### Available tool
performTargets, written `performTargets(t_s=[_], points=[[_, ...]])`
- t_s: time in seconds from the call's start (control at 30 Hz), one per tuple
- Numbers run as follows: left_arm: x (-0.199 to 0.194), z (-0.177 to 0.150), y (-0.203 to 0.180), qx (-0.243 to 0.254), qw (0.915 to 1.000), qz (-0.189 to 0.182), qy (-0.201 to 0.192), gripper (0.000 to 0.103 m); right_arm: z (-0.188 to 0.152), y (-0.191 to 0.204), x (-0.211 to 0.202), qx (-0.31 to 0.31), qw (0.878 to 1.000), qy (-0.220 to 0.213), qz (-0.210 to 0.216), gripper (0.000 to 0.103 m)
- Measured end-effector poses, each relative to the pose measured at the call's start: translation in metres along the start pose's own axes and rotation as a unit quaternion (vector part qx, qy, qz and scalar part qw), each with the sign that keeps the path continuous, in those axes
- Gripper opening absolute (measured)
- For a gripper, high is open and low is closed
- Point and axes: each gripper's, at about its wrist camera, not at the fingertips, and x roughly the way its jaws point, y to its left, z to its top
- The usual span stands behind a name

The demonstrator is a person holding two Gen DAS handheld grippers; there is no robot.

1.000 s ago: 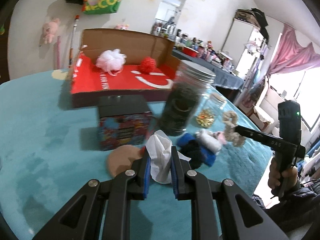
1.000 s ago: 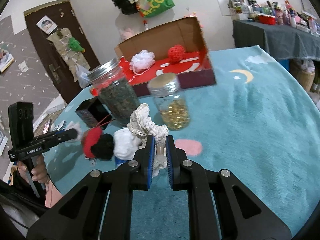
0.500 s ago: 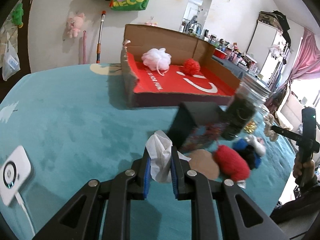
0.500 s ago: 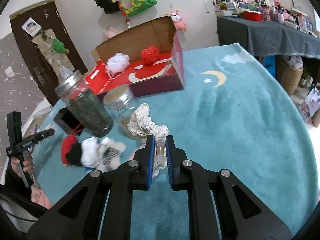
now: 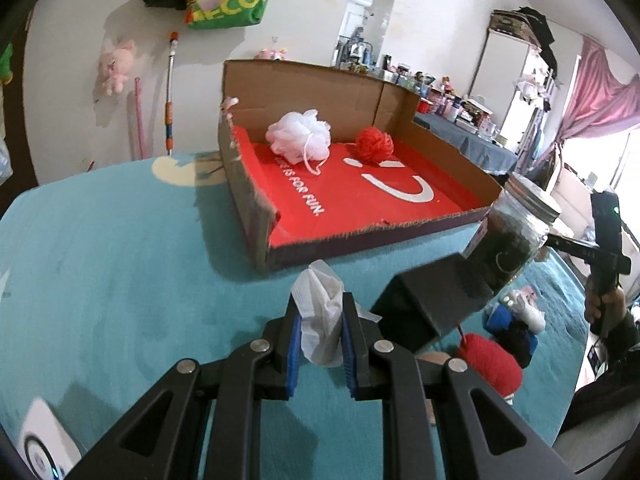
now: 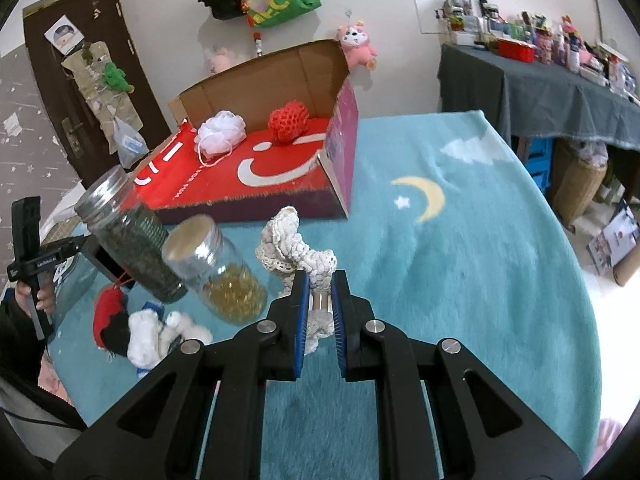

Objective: Organize soft objects
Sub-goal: 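Carry the tissue and crocheted lace with both tools over the box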

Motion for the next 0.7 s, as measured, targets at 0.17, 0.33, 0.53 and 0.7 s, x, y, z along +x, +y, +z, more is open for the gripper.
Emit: performTargets(t_s=[0.17,0.33,0.53,0.7], points=[[0.005,0.016,-0.003,0.012,0.9999,-0.010,0.000,0.018,0.017,0.005,0.008,-0.024,1.000,0.000,0.010,0.011],[0.007,0.033,-0.009,0.025,0.9995,-0.018,-0.002,0.018,0.036,0.014,0.014,-0.049,0.999,-0.005,0.023,0.011],[0.018,0.063,-0.017,0.015,0.9994,-0.030,0.007,0.018,0.065,0.024,0.021,-0.064,0.997,-0.011,0.044,0.011],[0.042,0.098,-0.025,0.010,0.9995,-0.008,0.029,0.018,0.105,0.038,0.042,-0.074,0.996,0.002,0.045,0.011]])
